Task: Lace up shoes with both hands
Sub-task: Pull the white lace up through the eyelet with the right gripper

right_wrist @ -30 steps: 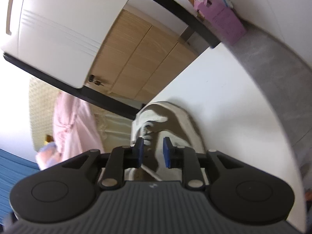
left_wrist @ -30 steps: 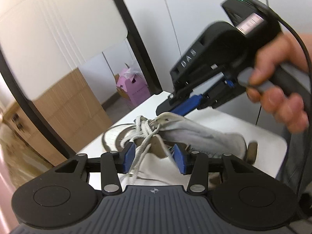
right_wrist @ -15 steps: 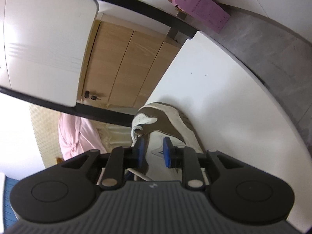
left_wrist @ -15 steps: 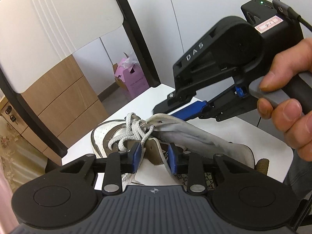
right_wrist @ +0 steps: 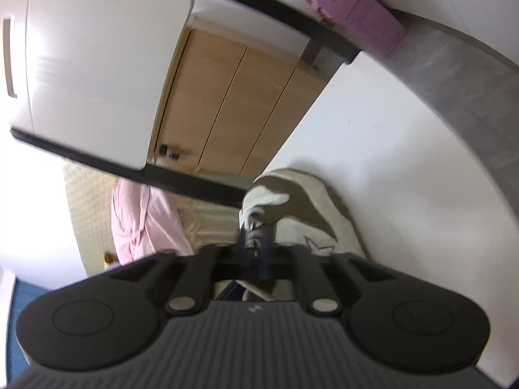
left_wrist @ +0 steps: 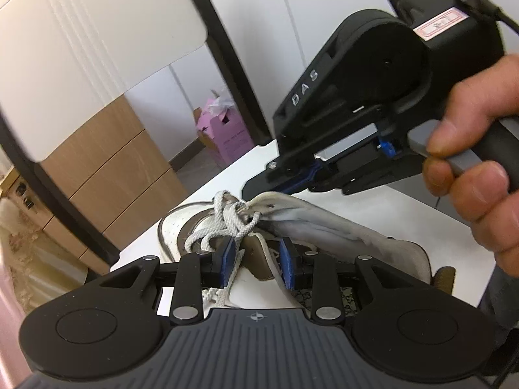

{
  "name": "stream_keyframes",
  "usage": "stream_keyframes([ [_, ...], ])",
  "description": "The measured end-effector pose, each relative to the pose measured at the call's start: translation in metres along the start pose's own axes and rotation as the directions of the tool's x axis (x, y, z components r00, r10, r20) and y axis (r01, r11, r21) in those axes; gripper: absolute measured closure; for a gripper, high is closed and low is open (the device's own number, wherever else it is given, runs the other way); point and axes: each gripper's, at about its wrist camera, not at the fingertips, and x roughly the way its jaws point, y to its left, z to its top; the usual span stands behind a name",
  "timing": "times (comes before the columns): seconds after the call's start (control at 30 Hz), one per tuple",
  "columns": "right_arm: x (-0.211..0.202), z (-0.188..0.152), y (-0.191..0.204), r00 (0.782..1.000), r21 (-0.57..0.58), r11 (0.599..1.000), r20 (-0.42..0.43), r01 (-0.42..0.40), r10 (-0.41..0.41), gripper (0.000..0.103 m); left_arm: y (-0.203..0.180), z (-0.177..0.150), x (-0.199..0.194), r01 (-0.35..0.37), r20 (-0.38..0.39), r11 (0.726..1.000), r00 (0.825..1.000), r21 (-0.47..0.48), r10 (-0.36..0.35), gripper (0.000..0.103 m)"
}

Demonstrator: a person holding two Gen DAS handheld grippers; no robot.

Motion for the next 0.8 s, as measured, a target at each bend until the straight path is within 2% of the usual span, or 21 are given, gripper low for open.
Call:
stream_keyframes([
  [0.13, -0.003, 0.002, 0.001, 0.999, 0.004, 1.000, 0.036, 0.020, -0.020, 0.101, -0.008, -0.002, -0.005, -0.049, -0.012, 0.997, 0.999, -0.058, 0.048, 0.069],
  [0.2, -0.008, 0.006, 0.005, 0.997, -0.013, 0.999, 0.076, 0.036, -0.035, 0.100, -0.006, -0.002, -0.005, -0.049, -0.031, 0.991, 0.998, -0.123, 0.046, 0.069],
  [0.27, -0.013, 0.011, 0.003, 0.992, -0.002, 0.999, 0.119, 0.042, -0.041, 0.100, -0.008, -0.003, -0.007, -0.061, -0.033, 0.987, 0.998, -0.149, 0.057, 0.069],
  [0.4, -0.029, 0.029, 0.000, 0.969, 0.009, 0.997, 0.236, 0.080, -0.080, 0.100, -0.013, -0.003, -0.013, -0.089, -0.030, 0.983, 0.996, -0.161, 0.085, 0.069],
  [0.5, -0.035, 0.036, 0.004, 0.954, -0.042, 0.990, 0.276, 0.137, -0.121, 0.100, -0.014, -0.005, -0.018, -0.097, -0.022, 0.981, 0.995, -0.168, 0.094, 0.069],
  [0.6, -0.042, 0.033, 0.008, 0.943, -0.067, 0.984, 0.303, 0.163, -0.136, 0.091, -0.016, -0.007, -0.025, -0.101, -0.009, 0.980, 0.995, -0.172, 0.101, 0.068],
  [0.67, -0.051, 0.031, 0.006, 0.945, -0.045, 0.989, 0.305, 0.142, -0.122, 0.064, -0.017, -0.007, -0.028, -0.105, 0.004, 0.979, 0.994, -0.174, 0.108, 0.068],
  [0.73, -0.056, 0.026, 0.005, 0.956, -0.035, 0.992, 0.275, 0.121, -0.107, 0.062, -0.018, -0.007, -0.031, -0.114, 0.016, 0.978, 0.993, -0.177, 0.118, 0.068],
  [0.8, -0.054, 0.018, 0.004, 0.978, -0.025, 0.995, 0.186, 0.098, -0.091, 0.062, -0.018, -0.006, -0.033, -0.118, 0.023, 0.976, 0.992, -0.184, 0.124, 0.068],
])
